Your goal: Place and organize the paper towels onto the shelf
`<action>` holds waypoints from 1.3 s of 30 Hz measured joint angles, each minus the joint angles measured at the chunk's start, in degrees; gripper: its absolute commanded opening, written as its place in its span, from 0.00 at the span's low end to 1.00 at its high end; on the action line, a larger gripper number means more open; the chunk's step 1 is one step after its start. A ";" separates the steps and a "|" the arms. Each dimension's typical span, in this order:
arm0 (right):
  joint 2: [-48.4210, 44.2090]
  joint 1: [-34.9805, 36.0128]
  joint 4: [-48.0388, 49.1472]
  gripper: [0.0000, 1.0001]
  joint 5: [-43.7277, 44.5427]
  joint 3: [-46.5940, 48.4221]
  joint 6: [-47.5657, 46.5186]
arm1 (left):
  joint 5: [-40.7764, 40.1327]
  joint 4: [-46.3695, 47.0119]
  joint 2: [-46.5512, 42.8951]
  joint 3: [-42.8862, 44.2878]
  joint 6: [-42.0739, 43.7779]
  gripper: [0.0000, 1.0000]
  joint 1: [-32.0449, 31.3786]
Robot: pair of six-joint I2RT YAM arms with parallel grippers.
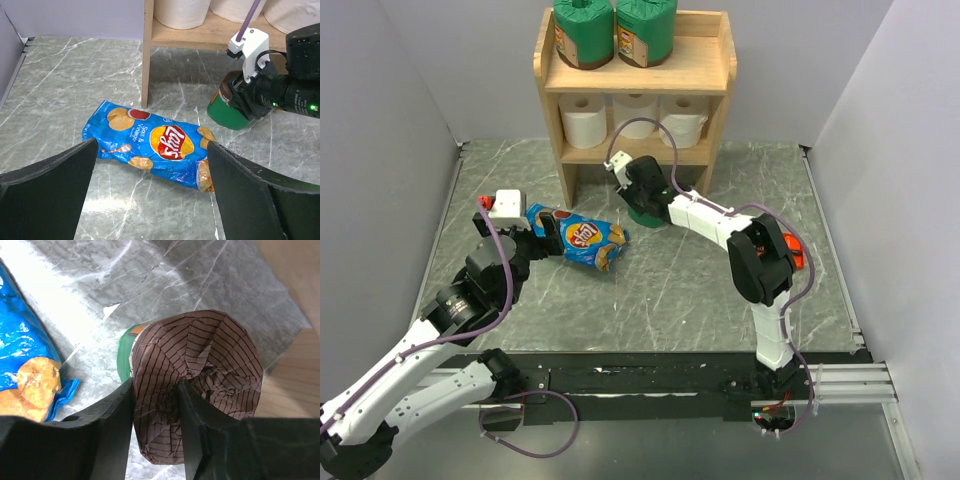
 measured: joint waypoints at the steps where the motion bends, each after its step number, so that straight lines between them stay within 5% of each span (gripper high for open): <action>1: -0.26 0.00 0.04 0.39 -0.15 -0.35 0.37 | 0.00 0.00 0.00 0.02 0.00 0.96 0.02; 11: -12.74 0.00 -2.80 0.37 -8.33 -11.80 8.81 | 0.15 0.00 0.37 0.00 0.00 0.96 0.13; 20: -39.12 -0.59 2.69 0.39 -25.40 -40.17 26.67 | 0.63 0.02 0.63 0.00 0.02 0.96 0.13; 26: -41.31 -7.21 5.25 0.66 -33.35 -45.27 32.15 | 0.87 0.02 0.66 0.00 0.02 0.96 0.13; 32: -43.65 -11.43 -4.63 0.79 -26.23 -41.90 32.83 | 0.85 0.02 0.66 0.00 0.00 0.97 0.13; 39: -49.00 -1.14 -11.54 0.84 -9.31 -34.27 34.58 | 0.33 0.02 0.07 -0.07 -0.02 0.96 0.13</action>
